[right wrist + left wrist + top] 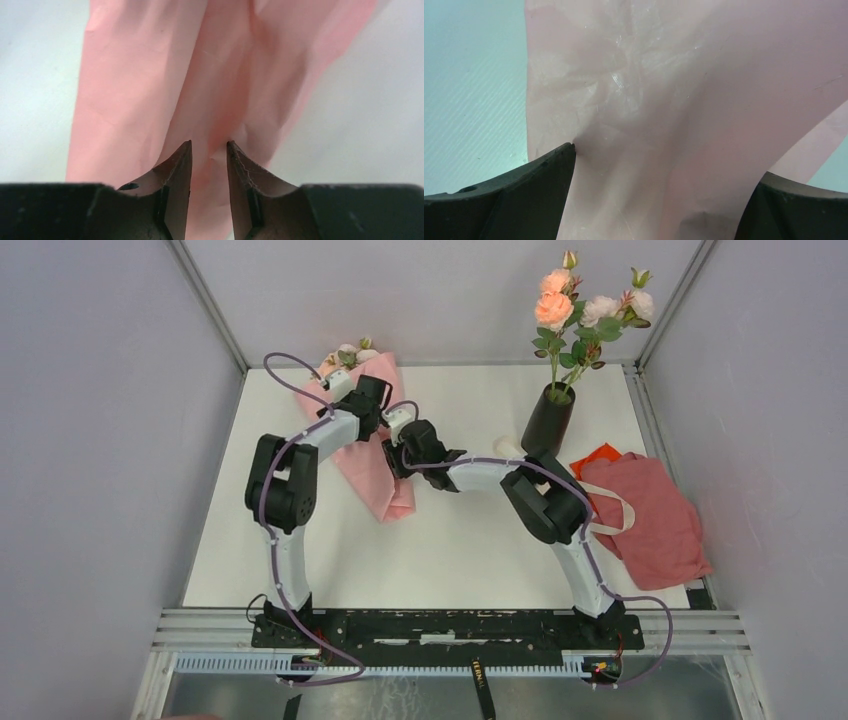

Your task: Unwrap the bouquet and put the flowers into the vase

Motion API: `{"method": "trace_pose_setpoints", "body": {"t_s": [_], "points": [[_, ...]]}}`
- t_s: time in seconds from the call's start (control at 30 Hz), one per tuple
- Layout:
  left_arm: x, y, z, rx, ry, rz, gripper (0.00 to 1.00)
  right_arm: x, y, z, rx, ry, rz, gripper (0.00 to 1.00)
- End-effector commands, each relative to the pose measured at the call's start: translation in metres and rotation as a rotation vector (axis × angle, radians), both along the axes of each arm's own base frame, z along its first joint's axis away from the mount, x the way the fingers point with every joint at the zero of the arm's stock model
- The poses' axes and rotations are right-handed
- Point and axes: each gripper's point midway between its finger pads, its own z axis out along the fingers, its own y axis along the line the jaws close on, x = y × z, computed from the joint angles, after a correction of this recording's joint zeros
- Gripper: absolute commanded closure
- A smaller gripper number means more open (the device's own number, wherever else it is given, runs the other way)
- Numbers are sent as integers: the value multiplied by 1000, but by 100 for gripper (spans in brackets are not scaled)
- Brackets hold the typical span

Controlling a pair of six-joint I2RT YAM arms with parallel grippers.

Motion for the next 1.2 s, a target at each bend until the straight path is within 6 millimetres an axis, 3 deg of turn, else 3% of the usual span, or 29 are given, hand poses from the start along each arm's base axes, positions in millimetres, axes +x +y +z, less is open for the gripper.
{"method": "trace_pose_setpoints", "body": {"t_s": [0.0,0.13,0.2,0.33,0.43,0.5,0.57,0.67,0.73,0.83,0.93,1.0,1.1,1.17], "points": [[6,5,76,31,-125,21,0,-12,27,50,74,-90,111,62],[-20,-12,161,30,-260,7,0,-21,17,63,95,-114,104,61],[-28,-24,191,18,-297,-34,0,-27,2,80,149,-162,71,62],[-35,-45,227,-7,-314,-109,0,-42,-33,122,248,-255,18,62],[-41,-66,241,-25,-352,-151,0,-40,-58,146,264,-309,-49,62],[-38,-87,239,-59,-356,-214,0,-42,-71,156,278,-330,-76,62],[-29,-106,220,-93,-318,-278,0,-43,-80,166,292,-347,-91,61],[-23,-124,168,-118,-208,-322,0,-48,-84,177,296,-362,-80,61],[-30,-121,140,-142,-180,-309,0,-49,-85,178,278,-368,-72,60],[-43,-99,105,-191,-164,-255,0,-43,-83,176,246,-364,-69,59],[-71,-56,80,-110,-125,-138,0,-39,-72,170,237,-341,-37,58],[-90,-37,82,-85,-146,-89,0,-35,-63,166,236,-324,-19,57],[-113,-19,103,-99,-210,-56,0,-31,-48,158,247,-296,16,57],[-124,-10,106,-91,-213,-43,0,-29,-39,154,258,-278,38,57]]}}
